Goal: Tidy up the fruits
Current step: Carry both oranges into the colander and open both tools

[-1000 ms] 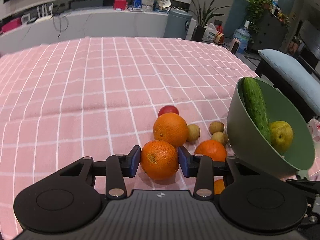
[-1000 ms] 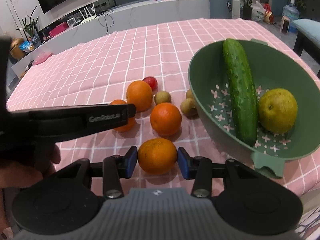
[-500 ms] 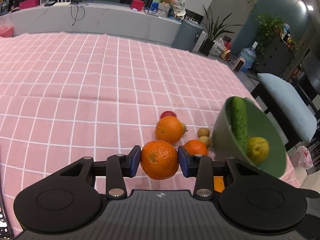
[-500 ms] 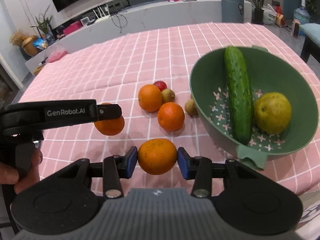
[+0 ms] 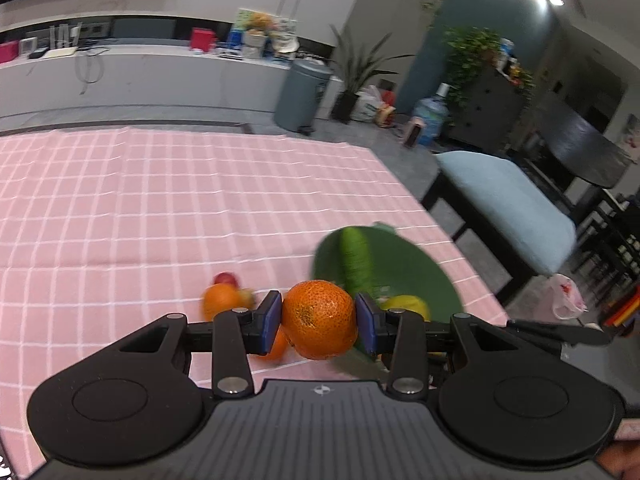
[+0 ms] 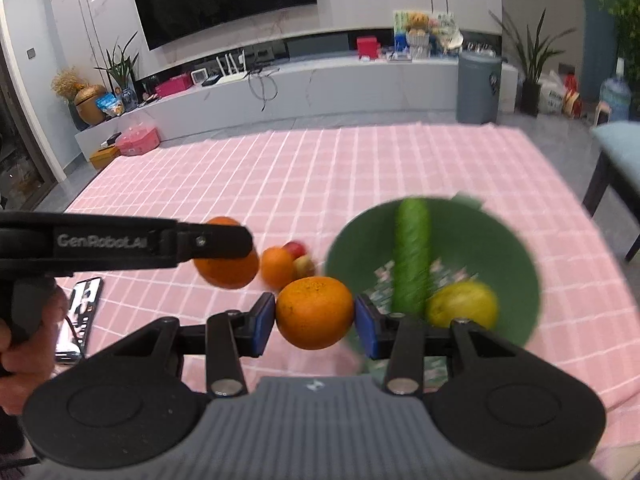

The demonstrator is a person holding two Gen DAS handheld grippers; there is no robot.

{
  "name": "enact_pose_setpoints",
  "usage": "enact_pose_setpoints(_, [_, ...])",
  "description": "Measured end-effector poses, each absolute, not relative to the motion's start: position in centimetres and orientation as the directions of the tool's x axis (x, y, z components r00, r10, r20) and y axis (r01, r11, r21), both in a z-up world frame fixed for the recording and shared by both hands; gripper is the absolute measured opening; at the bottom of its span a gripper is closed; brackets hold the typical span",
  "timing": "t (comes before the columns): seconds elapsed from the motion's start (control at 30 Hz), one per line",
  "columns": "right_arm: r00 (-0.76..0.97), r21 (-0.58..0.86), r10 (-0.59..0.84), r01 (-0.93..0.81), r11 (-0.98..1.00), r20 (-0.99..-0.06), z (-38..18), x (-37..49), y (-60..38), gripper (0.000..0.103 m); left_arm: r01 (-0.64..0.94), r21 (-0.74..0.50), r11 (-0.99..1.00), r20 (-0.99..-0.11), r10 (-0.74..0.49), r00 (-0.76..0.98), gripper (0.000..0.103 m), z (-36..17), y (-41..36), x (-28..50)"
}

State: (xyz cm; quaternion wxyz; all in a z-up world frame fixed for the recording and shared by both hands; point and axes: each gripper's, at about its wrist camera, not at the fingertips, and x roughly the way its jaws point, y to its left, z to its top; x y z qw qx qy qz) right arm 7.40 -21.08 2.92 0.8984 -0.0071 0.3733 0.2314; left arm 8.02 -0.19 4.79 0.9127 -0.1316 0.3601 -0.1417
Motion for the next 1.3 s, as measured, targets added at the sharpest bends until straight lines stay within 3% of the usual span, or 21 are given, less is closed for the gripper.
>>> enact_pose_setpoints(0.33, [0.598, 0.092, 0.334, -0.398, 0.913, -0.728, 2.9, 10.2, -26.4, 0.04, 0.255, -0.346, 0.903, -0.656, -0.427, 0.622, 0.045, 4.2, -5.9, 11.1])
enact_pose_setpoints(0.8, [0.468, 0.088, 0.31, -0.438, 0.895, -0.827, -1.3, 13.8, -25.7, 0.04, 0.301, -0.129, 0.945, -0.818, -0.273, 0.506, 0.045, 1.0, -9.5, 13.7])
enact_pose_setpoints(1.3, [0.375, 0.107, 0.286, -0.432, 0.896, -0.882, -3.6, 15.3, -24.7, 0.041, 0.35, -0.054, 0.935, -0.878, -0.211, 0.43, 0.046, -1.4, -10.8, 15.1])
